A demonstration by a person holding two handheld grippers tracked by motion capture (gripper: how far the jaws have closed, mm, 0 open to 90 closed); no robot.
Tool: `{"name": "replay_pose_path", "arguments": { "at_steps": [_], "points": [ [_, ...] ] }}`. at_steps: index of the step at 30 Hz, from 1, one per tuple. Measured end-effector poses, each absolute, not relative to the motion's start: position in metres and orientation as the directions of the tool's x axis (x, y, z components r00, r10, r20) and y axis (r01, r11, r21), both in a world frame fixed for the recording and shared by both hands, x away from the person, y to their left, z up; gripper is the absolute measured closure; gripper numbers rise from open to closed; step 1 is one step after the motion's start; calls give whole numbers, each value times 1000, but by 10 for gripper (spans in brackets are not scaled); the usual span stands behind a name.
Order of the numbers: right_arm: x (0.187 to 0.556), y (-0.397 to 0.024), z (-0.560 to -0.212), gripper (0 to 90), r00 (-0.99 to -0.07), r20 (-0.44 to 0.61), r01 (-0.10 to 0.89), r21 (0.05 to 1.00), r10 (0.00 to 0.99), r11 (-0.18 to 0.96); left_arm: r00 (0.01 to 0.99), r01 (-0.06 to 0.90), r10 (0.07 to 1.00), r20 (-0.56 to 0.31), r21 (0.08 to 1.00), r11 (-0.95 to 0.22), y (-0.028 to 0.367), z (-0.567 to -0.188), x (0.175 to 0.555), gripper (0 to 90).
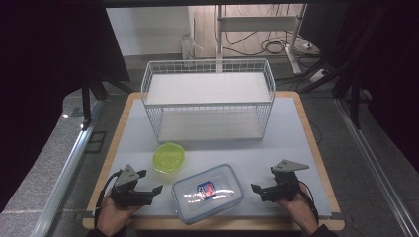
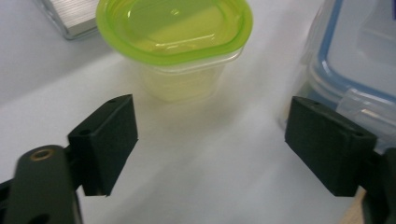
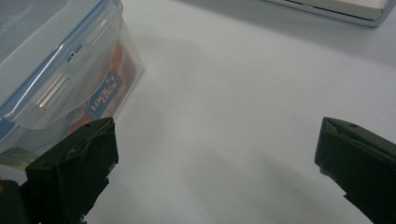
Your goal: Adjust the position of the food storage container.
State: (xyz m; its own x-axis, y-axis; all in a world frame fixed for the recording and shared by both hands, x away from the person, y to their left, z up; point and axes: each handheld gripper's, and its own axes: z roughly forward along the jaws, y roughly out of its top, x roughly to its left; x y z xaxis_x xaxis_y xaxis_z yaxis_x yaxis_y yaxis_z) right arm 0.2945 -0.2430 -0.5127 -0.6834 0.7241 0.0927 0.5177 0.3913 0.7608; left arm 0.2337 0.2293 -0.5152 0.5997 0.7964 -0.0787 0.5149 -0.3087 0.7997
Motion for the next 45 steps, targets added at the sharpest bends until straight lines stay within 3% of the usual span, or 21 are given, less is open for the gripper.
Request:
{"name": "replay_pose_path", "arguments": {
  "at_steps": [4,26,45],
  "points": [
    [295,-243,-513,0,-686,89,516,759,722,396,608,505,790,-77,806,-310,227,-511,236,224],
    [295,-241,-513,0,-694,81,508,759,716,407,667,504,731,-145,811,-299,193,-484,292,899],
    [296,-240,-516,0,-694,68,506,754,717,418,677,525,727,-114,768,-368,148,-492,327,900]
  ]
}}
